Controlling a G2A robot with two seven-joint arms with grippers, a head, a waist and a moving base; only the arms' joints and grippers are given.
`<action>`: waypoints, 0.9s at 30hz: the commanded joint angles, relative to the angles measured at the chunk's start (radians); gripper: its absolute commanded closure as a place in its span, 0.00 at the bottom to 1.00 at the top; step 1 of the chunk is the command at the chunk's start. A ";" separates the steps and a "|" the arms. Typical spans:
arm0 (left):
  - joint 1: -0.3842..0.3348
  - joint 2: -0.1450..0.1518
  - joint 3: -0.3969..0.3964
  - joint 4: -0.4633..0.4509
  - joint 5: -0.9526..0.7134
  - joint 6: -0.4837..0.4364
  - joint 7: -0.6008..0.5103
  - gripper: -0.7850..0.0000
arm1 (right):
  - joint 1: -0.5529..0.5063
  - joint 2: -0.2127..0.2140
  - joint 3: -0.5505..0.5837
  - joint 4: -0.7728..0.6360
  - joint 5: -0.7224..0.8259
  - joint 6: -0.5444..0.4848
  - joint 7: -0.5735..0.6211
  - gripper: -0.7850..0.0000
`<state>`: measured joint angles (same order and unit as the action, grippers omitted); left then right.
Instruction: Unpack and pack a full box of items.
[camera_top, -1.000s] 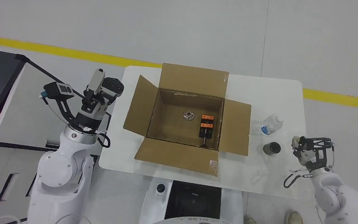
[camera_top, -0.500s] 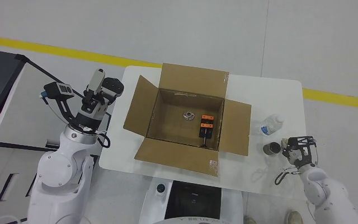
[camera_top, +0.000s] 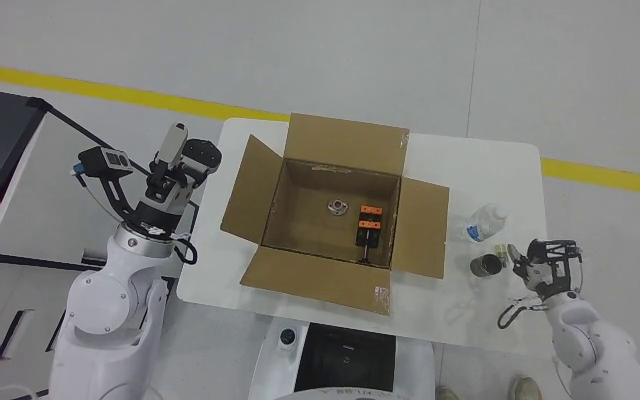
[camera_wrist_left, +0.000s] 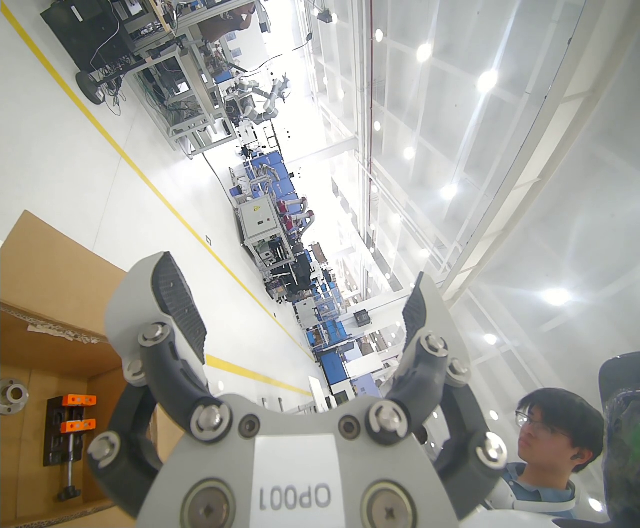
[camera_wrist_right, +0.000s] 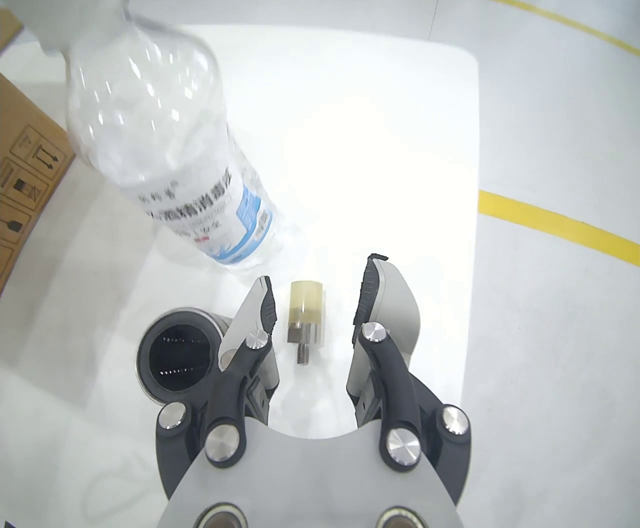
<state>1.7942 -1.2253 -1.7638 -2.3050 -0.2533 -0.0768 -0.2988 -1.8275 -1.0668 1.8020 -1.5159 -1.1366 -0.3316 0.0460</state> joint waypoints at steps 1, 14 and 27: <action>0.000 0.000 0.000 0.000 0.000 0.000 0.000 0.00 | -0.015 0.003 0.049 -0.056 0.020 -0.002 0.000 0.60; 0.000 0.000 0.000 0.000 0.000 0.000 0.000 0.00 | 0.212 0.032 0.034 -0.513 0.076 -0.167 0.188 0.62; 0.000 0.000 0.000 0.000 0.000 0.000 0.000 0.00 | 0.446 0.010 -0.353 -0.465 -0.028 -0.098 0.263 0.22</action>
<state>1.7942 -1.2253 -1.7638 -2.3050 -0.2533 -0.0768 -0.2988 -1.3813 -1.0567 1.4491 -1.9814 -1.1644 -0.4293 0.3091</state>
